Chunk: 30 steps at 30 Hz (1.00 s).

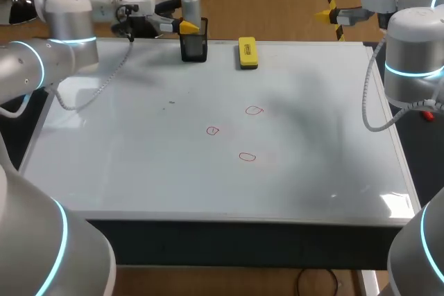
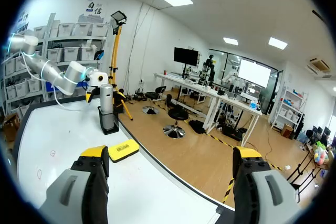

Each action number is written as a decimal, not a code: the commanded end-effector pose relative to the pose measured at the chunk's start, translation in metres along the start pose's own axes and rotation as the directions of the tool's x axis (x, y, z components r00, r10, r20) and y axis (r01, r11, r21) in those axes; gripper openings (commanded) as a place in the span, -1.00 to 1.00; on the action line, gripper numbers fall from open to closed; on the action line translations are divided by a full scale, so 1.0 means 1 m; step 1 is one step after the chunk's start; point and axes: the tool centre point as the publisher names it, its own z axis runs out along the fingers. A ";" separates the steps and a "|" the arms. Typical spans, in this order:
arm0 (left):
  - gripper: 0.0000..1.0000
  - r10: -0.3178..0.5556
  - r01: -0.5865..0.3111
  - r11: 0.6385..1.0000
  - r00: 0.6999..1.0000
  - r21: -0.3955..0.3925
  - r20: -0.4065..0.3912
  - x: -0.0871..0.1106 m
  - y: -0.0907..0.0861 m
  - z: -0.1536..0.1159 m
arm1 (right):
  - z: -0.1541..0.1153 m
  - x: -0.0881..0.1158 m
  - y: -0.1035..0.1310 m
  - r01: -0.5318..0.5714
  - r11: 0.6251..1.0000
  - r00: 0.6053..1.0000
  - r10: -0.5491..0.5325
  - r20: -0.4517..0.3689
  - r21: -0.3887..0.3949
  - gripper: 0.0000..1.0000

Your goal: Pick up the inspection probe, press it on each red-marked spot on the whiteboard one by one, put down the probe, pick up the eraser, and wipe off all the red marks.

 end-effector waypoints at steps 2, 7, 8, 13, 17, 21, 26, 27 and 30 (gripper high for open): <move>1.00 0.003 -0.003 1.000 1.000 0.000 0.007 0.002 0.001 0.002 | 0.000 0.000 0.000 0.000 1.000 1.000 0.000 0.000 0.003 1.00; 1.00 -0.003 0.003 1.000 1.000 -0.002 0.002 0.002 0.006 0.007 | 0.000 0.000 0.000 0.000 1.000 1.000 0.000 0.000 0.003 1.00; 1.00 -0.004 0.004 1.000 1.000 -0.002 0.002 0.002 0.006 0.007 | 0.000 0.000 0.000 0.000 1.000 1.000 0.000 0.000 0.003 1.00; 1.00 -0.012 0.012 1.000 1.000 -0.002 0.005 0.002 0.009 0.009 | 0.000 0.000 0.000 0.000 1.000 1.000 0.000 0.000 0.003 1.00; 0.62 -0.013 0.013 1.000 1.000 0.000 0.009 0.001 0.010 0.009 | 0.000 0.000 0.000 0.000 1.000 1.000 0.000 0.000 0.003 1.00; -0.08 -0.013 0.013 1.000 1.000 0.000 0.016 -0.001 0.010 0.007 | 0.000 0.000 0.000 0.000 1.000 1.000 0.000 0.000 0.003 1.00; -1.00 -0.011 0.011 1.000 1.000 -0.006 0.016 -0.001 0.011 0.005 | 0.000 0.000 0.000 0.000 1.000 1.000 0.000 0.000 0.003 1.00; -1.00 -0.011 0.011 1.000 1.000 -0.007 0.018 -0.001 0.011 0.005 | 0.000 0.000 0.000 0.000 1.000 1.000 0.000 0.000 0.003 1.00; -1.00 -0.010 0.010 1.000 1.000 -0.007 0.018 0.000 0.011 0.003 | 0.000 0.000 0.000 0.000 1.000 1.000 0.000 0.000 0.003 1.00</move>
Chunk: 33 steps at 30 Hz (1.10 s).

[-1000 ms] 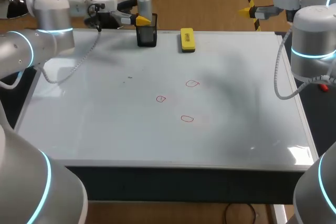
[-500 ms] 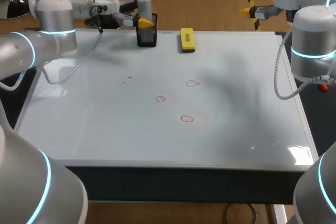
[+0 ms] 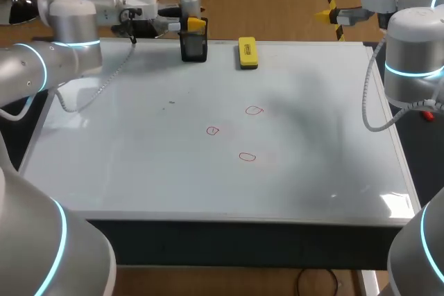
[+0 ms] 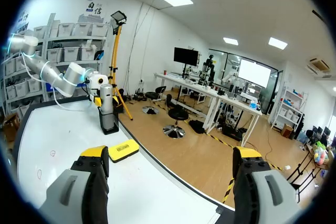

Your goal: Pick up the inspection probe, press it on each red-marked spot on the whiteboard one by one, put down the probe, pick up the eraser, and wipe off all the red marks.

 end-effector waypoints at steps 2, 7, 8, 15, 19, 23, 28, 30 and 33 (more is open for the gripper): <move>-1.00 0.005 -0.005 1.000 1.000 0.000 0.000 0.003 -0.001 -0.001 | 0.000 0.000 0.000 0.000 1.000 1.000 0.000 0.000 0.003 1.00; -1.00 0.018 -0.018 1.000 1.000 0.003 -0.003 0.005 -0.007 -0.002 | 0.000 0.000 0.000 0.000 1.000 1.000 0.000 0.000 0.003 1.00; -1.00 0.022 -0.022 1.000 1.000 0.004 -0.006 0.005 -0.009 -0.002 | 0.000 0.000 0.000 0.000 1.000 1.000 0.000 0.000 0.003 1.00; -1.00 0.029 -0.029 1.000 0.999 -0.004 -0.034 0.004 -0.023 0.004 | 0.000 0.000 0.000 0.000 1.000 1.000 0.000 0.000 0.003 1.00; -1.00 0.040 -0.039 0.999 0.998 0.010 -0.041 0.004 -0.034 0.008 | 0.000 0.000 0.000 0.000 1.000 1.000 0.000 0.000 0.003 1.00; -1.00 0.043 -0.043 0.999 0.998 0.003 -0.051 0.005 -0.039 0.011 | 0.000 0.000 0.000 0.000 1.000 1.000 0.000 0.000 0.003 1.00; -1.00 0.061 -0.061 0.998 0.997 -0.002 -0.040 0.005 -0.049 0.007 | 0.000 0.000 0.000 0.000 1.000 1.000 0.000 0.000 0.003 1.00; -1.00 0.069 -0.069 0.998 0.997 0.001 -0.030 0.003 -0.055 0.005 | 0.000 0.000 0.000 0.000 1.000 1.000 0.000 0.000 0.003 1.00; -1.00 0.083 -0.084 0.996 0.996 -0.006 -0.029 0.002 -0.063 0.002 | 0.000 0.000 0.000 0.000 1.000 1.000 0.000 0.000 0.003 1.00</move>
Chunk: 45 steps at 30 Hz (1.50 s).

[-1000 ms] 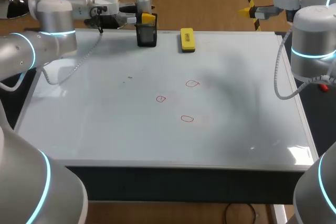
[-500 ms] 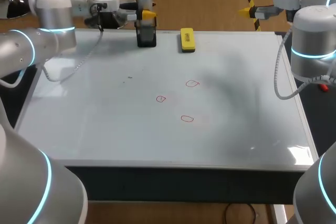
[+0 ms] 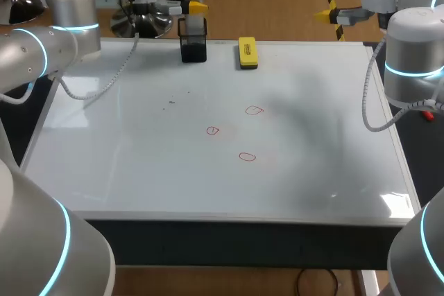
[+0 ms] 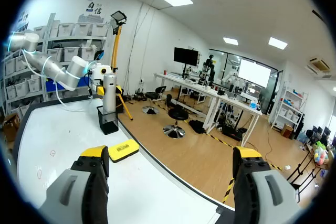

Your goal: Pick up the inspection probe, press it on each red-marked spot on the whiteboard one by one, put down the probe, pick up the eraser, and wipe off all the red marks.

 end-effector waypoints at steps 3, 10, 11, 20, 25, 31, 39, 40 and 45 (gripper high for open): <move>-1.00 0.020 -0.020 0.999 1.000 -0.027 0.008 0.006 -0.019 -0.006 | 0.000 0.000 0.000 0.000 1.000 1.000 0.000 0.000 0.003 1.00; -1.00 0.037 -0.037 0.999 0.999 -0.002 0.007 0.005 -0.036 -0.012 | 0.000 0.000 0.000 0.000 1.000 1.000 0.000 0.000 0.003 1.00; -1.00 0.038 -0.038 0.999 0.999 -0.004 0.006 0.006 -0.037 -0.012 | 0.000 0.000 0.000 0.000 1.000 1.000 0.000 0.000 0.003 1.00; -1.00 0.032 -0.032 0.999 0.999 0.016 -0.005 0.009 -0.052 -0.018 | 0.000 0.000 0.000 0.000 1.000 1.000 0.000 0.000 0.003 1.00; -1.00 0.031 -0.031 0.999 1.000 0.025 0.000 0.013 -0.058 -0.022 | 0.000 0.000 0.000 0.000 1.000 1.000 0.000 0.000 0.003 1.00; -1.00 0.018 -0.018 0.999 1.000 0.031 -0.005 0.024 -0.072 -0.029 | 0.000 0.000 0.000 0.000 1.000 1.000 0.000 0.000 0.003 1.00; -1.00 -0.013 0.013 1.000 1.000 0.003 -0.010 0.049 -0.084 -0.047 | 0.000 0.000 0.000 0.000 1.000 1.000 0.000 0.000 0.003 1.00; -1.00 -0.014 0.014 1.000 1.000 0.001 -0.009 0.052 -0.082 -0.051 | 0.000 0.000 0.000 0.000 1.000 1.000 0.000 0.000 0.003 1.00; -1.00 -0.035 0.035 0.999 0.999 -0.010 0.021 0.067 -0.078 -0.061 | 0.000 0.000 0.000 0.000 1.000 1.000 0.000 0.000 0.003 1.00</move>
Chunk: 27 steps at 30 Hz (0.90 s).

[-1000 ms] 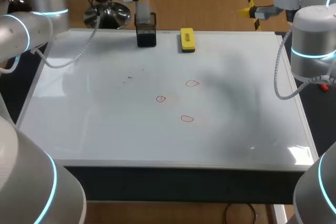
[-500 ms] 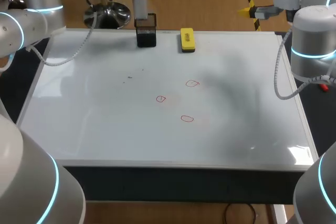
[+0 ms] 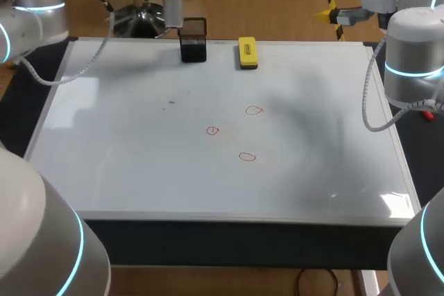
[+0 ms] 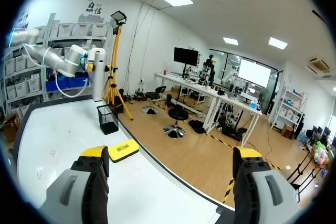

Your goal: Pick up the inspection probe, press it on each red-marked spot on the whiteboard one by one, put down the probe, pick up the eraser, and wipe off all the red marks.

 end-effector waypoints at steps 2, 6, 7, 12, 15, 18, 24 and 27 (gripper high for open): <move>-1.00 -0.013 0.014 1.000 0.996 -0.014 0.093 0.034 0.000 -0.007 | 0.000 0.000 0.000 0.000 1.000 1.000 0.000 -0.001 0.003 1.00; -1.00 -0.033 0.034 0.999 0.995 -0.017 0.096 0.040 0.005 -0.008 | 0.000 0.000 0.000 0.000 1.000 1.000 0.000 -0.001 0.003 1.00; -1.00 -0.033 0.034 0.999 0.995 -0.017 0.096 0.040 0.005 -0.008 | 0.000 0.000 0.000 0.000 1.000 1.000 0.000 -0.001 0.003 1.00; -1.00 -0.033 0.034 0.999 0.995 -0.017 0.096 0.040 0.005 -0.008 | 0.000 0.000 0.000 0.000 1.000 1.000 0.000 -0.001 0.003 1.00; -1.00 -0.033 0.034 0.999 0.995 -0.017 0.096 0.040 0.005 -0.008 | 0.000 0.000 0.000 0.000 1.000 1.000 0.000 -0.001 0.003 1.00; -1.00 -0.033 0.034 0.999 0.995 -0.017 0.096 0.040 0.005 -0.008 | 0.000 0.000 0.000 0.000 1.000 1.000 0.000 -0.001 0.003 1.00; -1.00 -0.033 0.034 0.999 0.995 -0.017 0.096 0.040 0.005 -0.008 | 0.000 0.000 0.000 0.000 1.000 1.000 0.000 -0.001 0.003 1.00; -1.00 -0.033 0.034 0.999 0.995 -0.017 0.096 0.040 0.005 -0.008 | 0.000 0.000 0.000 0.000 1.000 1.000 0.000 -0.001 0.003 1.00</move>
